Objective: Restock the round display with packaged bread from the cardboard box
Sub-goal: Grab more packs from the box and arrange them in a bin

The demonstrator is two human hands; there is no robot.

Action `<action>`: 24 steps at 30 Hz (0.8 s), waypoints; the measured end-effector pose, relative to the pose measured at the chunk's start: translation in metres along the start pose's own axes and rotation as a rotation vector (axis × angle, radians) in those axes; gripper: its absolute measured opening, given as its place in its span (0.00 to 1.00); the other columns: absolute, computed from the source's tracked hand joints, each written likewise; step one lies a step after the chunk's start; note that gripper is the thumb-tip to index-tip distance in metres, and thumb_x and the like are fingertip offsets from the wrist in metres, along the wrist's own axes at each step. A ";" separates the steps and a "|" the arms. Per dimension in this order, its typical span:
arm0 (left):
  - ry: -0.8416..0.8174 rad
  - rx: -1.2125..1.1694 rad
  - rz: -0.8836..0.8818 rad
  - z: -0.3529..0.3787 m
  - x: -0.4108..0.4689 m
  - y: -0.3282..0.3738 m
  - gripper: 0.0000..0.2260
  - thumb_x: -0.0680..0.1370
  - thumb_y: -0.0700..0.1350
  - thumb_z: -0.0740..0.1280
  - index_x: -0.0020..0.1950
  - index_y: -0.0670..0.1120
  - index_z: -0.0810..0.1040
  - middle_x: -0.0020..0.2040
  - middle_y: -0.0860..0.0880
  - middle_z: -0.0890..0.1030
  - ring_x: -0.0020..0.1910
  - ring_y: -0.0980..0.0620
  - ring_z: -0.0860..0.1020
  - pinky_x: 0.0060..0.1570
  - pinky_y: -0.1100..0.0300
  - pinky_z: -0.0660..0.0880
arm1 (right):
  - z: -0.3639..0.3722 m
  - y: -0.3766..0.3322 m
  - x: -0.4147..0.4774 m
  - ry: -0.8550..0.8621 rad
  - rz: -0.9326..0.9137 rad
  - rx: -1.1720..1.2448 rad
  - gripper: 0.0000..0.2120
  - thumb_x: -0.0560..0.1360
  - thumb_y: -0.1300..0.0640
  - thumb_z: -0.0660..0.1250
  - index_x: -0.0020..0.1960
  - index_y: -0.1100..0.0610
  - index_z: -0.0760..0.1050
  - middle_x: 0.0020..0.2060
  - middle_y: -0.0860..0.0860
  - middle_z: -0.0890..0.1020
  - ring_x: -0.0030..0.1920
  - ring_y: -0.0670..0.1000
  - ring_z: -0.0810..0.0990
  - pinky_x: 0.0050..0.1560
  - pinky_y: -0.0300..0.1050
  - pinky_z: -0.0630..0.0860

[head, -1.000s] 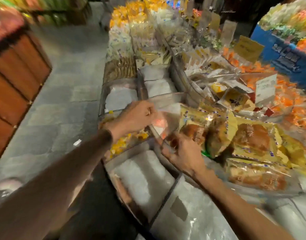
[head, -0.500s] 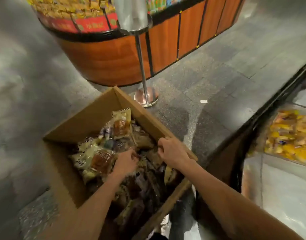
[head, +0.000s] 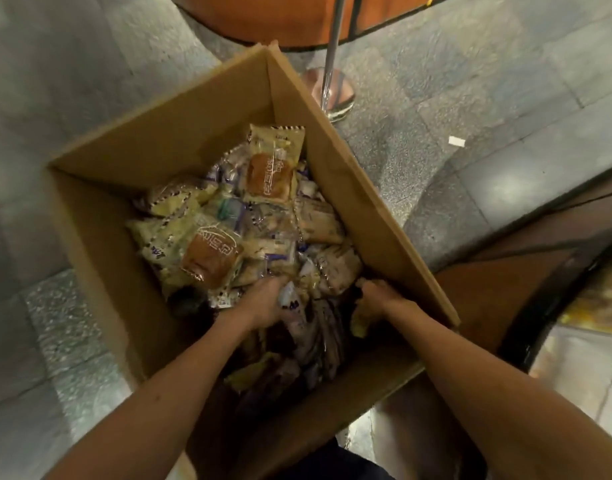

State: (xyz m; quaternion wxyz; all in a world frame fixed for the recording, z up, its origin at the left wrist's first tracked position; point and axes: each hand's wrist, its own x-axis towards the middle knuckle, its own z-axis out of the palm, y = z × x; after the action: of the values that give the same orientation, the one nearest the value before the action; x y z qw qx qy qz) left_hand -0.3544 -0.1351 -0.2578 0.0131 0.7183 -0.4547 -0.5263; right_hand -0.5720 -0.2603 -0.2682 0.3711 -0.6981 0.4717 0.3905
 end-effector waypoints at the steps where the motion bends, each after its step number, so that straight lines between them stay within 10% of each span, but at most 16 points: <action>1: 0.021 -0.030 0.014 0.001 0.001 0.000 0.31 0.70 0.54 0.79 0.68 0.47 0.73 0.64 0.54 0.75 0.66 0.49 0.73 0.60 0.58 0.70 | 0.001 -0.003 -0.002 -0.018 -0.024 -0.060 0.41 0.66 0.43 0.79 0.73 0.53 0.66 0.70 0.57 0.70 0.70 0.60 0.69 0.63 0.52 0.74; 6: 0.023 -0.262 0.040 -0.012 -0.006 0.002 0.10 0.68 0.42 0.81 0.45 0.47 0.83 0.44 0.51 0.85 0.44 0.54 0.82 0.45 0.58 0.78 | 0.017 -0.033 -0.026 -0.112 -0.157 -0.032 0.56 0.62 0.30 0.75 0.80 0.54 0.55 0.79 0.57 0.55 0.78 0.60 0.53 0.76 0.56 0.53; 12: -0.062 -0.464 -0.061 -0.036 -0.024 -0.003 0.12 0.71 0.37 0.77 0.53 0.39 0.83 0.51 0.44 0.85 0.51 0.49 0.83 0.52 0.55 0.79 | 0.055 -0.050 -0.028 -0.032 -0.057 -0.173 0.69 0.58 0.27 0.75 0.80 0.60 0.41 0.79 0.61 0.54 0.78 0.63 0.55 0.75 0.66 0.55; 17: -0.095 -0.601 -0.143 -0.028 -0.040 -0.014 0.16 0.71 0.39 0.77 0.57 0.38 0.79 0.54 0.42 0.83 0.50 0.46 0.84 0.51 0.47 0.82 | 0.058 -0.051 -0.032 0.028 -0.076 -0.084 0.60 0.66 0.37 0.77 0.79 0.58 0.41 0.72 0.60 0.69 0.70 0.62 0.70 0.71 0.63 0.63; 24: -0.093 -0.655 -0.237 -0.002 -0.047 0.001 0.08 0.72 0.43 0.66 0.51 0.45 0.77 0.57 0.41 0.80 0.58 0.44 0.77 0.63 0.44 0.73 | 0.050 -0.032 -0.045 0.074 -0.127 0.363 0.32 0.70 0.54 0.77 0.71 0.52 0.68 0.67 0.52 0.74 0.68 0.55 0.73 0.67 0.52 0.71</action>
State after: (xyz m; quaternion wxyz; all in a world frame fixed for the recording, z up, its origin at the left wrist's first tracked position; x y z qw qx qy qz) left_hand -0.3548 -0.1053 -0.2211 0.1609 0.6992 -0.1752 -0.6742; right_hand -0.5623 -0.1902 -0.2439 0.4970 -0.6621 0.5027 0.2489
